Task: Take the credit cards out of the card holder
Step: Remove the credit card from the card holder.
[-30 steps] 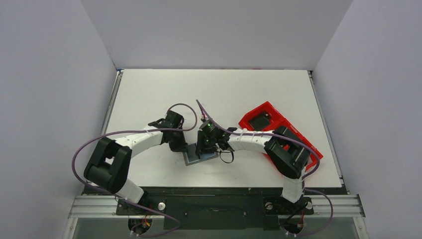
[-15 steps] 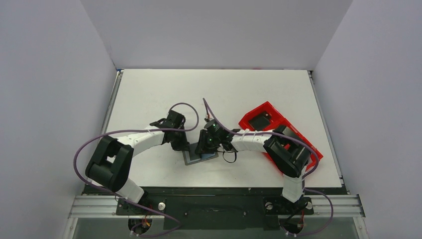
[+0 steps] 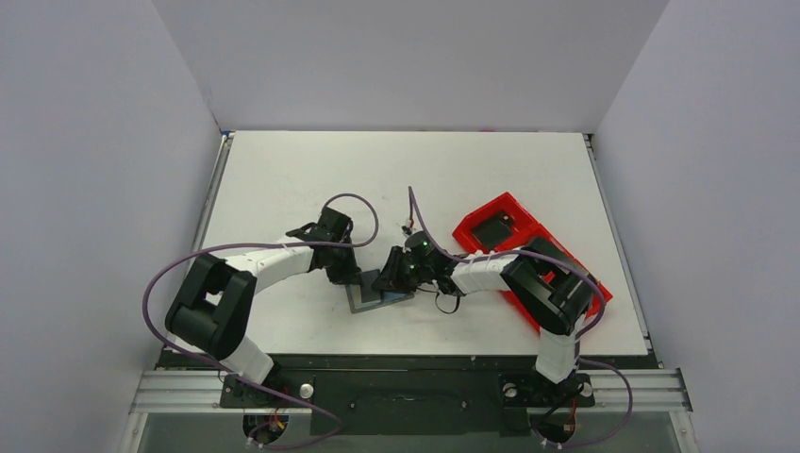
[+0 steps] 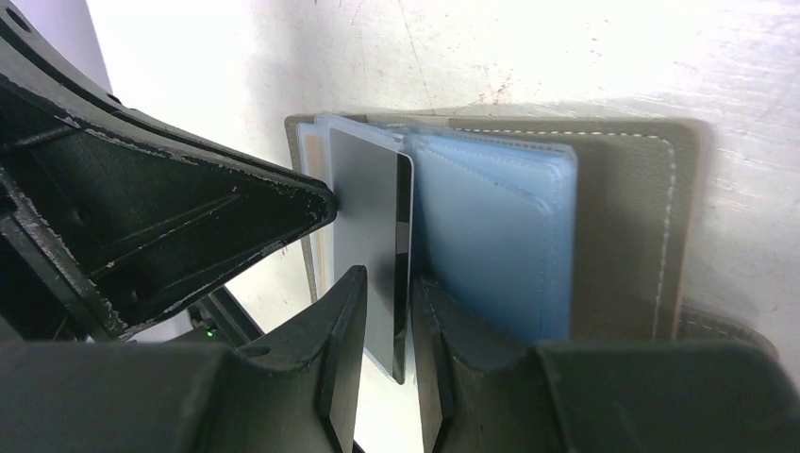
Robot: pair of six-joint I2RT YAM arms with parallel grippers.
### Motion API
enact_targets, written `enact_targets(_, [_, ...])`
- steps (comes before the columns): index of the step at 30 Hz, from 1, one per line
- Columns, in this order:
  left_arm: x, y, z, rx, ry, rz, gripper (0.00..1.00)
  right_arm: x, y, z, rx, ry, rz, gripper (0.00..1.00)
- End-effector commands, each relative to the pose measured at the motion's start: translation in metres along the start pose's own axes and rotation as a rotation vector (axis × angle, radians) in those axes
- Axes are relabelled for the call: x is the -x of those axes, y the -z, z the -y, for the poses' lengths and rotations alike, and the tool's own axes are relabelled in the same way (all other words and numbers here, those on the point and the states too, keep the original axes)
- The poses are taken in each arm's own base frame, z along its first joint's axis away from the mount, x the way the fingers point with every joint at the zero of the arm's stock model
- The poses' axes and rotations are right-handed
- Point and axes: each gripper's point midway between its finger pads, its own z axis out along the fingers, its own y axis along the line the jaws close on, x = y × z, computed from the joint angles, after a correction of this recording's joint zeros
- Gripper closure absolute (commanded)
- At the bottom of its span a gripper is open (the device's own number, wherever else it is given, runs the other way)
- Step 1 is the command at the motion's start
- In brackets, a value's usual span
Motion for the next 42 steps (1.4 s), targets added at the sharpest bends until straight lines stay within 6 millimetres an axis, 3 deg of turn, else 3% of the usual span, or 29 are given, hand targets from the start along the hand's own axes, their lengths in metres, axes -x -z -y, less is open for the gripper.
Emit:
enact_targets(1, [-0.010,-0.010,-0.011,0.050,-0.007,-0.039,1.00,0.004,0.004,0.014,-0.001,-0.051,0.035,0.78])
enact_targets(16, [-0.013,-0.011,-0.017,0.068,0.002,-0.046,1.00,0.014,0.015,0.024,0.045,-0.148,0.090,0.80])
enact_targets(42, [-0.012,-0.011,-0.016,0.061,-0.003,-0.045,1.00,0.014,0.006,0.012,0.084,-0.153,0.070,0.87])
